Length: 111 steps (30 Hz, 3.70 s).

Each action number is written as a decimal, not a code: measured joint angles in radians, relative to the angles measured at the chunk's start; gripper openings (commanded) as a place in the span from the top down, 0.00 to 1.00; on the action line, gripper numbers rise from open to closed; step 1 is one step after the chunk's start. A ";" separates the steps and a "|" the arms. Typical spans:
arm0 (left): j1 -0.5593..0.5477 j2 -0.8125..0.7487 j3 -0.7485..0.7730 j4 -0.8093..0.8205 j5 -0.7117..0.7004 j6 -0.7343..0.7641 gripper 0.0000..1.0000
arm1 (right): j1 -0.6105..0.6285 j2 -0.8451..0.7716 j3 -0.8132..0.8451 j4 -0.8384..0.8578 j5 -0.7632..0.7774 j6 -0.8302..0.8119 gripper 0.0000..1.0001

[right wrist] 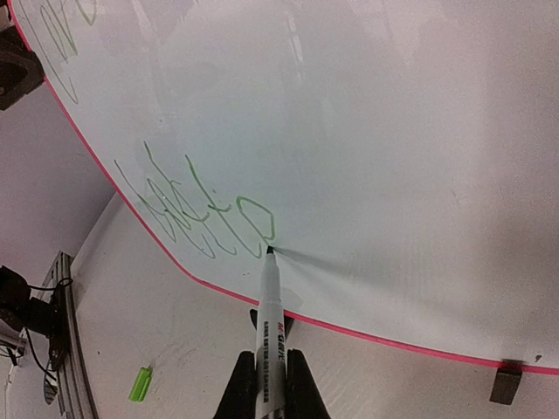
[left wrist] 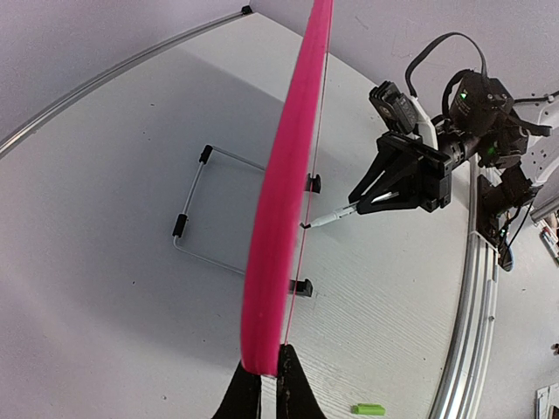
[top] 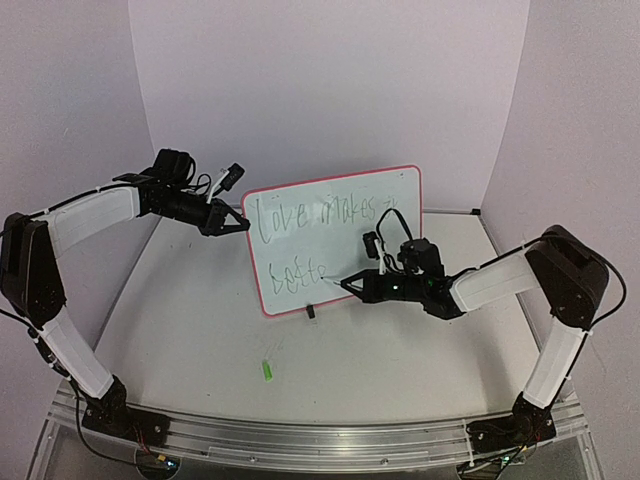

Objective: Write a sentence on the whiteboard

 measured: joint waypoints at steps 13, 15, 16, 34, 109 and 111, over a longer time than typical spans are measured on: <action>0.000 0.000 0.000 0.000 0.000 0.000 1.00 | 0.000 0.001 -0.001 0.000 0.006 -0.001 1.00; 0.000 0.000 0.000 0.000 0.000 0.000 1.00 | 0.001 0.001 -0.001 0.000 0.008 -0.002 1.00; 0.000 0.000 0.000 0.000 0.000 0.000 1.00 | 0.001 0.001 -0.001 0.000 0.008 -0.003 1.00; 0.000 0.000 0.000 0.000 0.000 0.000 1.00 | 0.001 -0.034 -0.015 -0.037 0.055 -0.009 1.00; -0.001 0.000 0.000 -0.001 0.001 0.007 1.00 | -0.007 -0.068 -0.038 -0.053 0.081 0.020 1.00; -0.001 0.000 0.000 -0.001 0.001 0.007 1.00 | -0.007 -0.077 -0.034 -0.052 0.086 0.019 1.00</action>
